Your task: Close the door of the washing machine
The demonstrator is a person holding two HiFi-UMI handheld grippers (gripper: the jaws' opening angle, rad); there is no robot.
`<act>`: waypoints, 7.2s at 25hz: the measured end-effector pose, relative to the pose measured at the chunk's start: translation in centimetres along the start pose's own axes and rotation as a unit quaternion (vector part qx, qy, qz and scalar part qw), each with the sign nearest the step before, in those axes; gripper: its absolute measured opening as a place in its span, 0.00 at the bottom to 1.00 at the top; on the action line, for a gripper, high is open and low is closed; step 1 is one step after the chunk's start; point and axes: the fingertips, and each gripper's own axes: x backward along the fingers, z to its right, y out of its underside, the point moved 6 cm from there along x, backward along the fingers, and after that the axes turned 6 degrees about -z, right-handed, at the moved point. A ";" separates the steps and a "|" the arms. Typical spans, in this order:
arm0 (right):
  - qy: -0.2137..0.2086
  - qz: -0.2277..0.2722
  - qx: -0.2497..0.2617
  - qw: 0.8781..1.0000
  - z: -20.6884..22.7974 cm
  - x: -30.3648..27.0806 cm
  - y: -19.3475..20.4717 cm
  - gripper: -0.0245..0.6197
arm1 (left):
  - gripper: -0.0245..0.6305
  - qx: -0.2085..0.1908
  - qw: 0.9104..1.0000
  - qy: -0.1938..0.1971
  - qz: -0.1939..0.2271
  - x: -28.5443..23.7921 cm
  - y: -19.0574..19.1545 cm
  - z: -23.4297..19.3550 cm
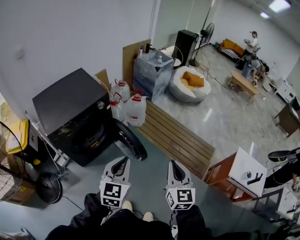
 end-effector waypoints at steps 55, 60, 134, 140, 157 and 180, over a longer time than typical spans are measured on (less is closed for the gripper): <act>-0.328 -0.235 0.057 0.913 6.3 -43.8 30.9 0.06 | 0.08 0.213 0.931 -0.241 -0.173 -33.9 26.3 -10.3; -0.339 -0.250 0.062 0.905 5.8 -44.9 35.4 0.07 | 0.08 0.226 0.924 -0.247 -0.187 -34.3 30.7 -10.3; -0.414 -0.350 0.086 0.836 -14.0 -41.6 47.1 0.20 | 0.08 0.296 0.867 -0.339 -0.216 -18.9 43.3 -18.8; -0.414 -0.355 0.072 0.835 -18.1 -41.4 47.4 0.21 | 0.08 0.310 0.859 -0.343 -0.220 -16.8 45.3 -20.8; -0.443 -0.367 0.072 0.815 -29.1 -41.9 46.8 0.22 | 0.08 0.336 0.844 -0.358 -0.218 -11.4 48.4 -26.9; -0.461 -0.347 0.094 0.811 -39.5 -44.8 45.5 0.20 | 0.08 0.351 0.830 -0.374 -0.219 -6.9 50.5 -33.3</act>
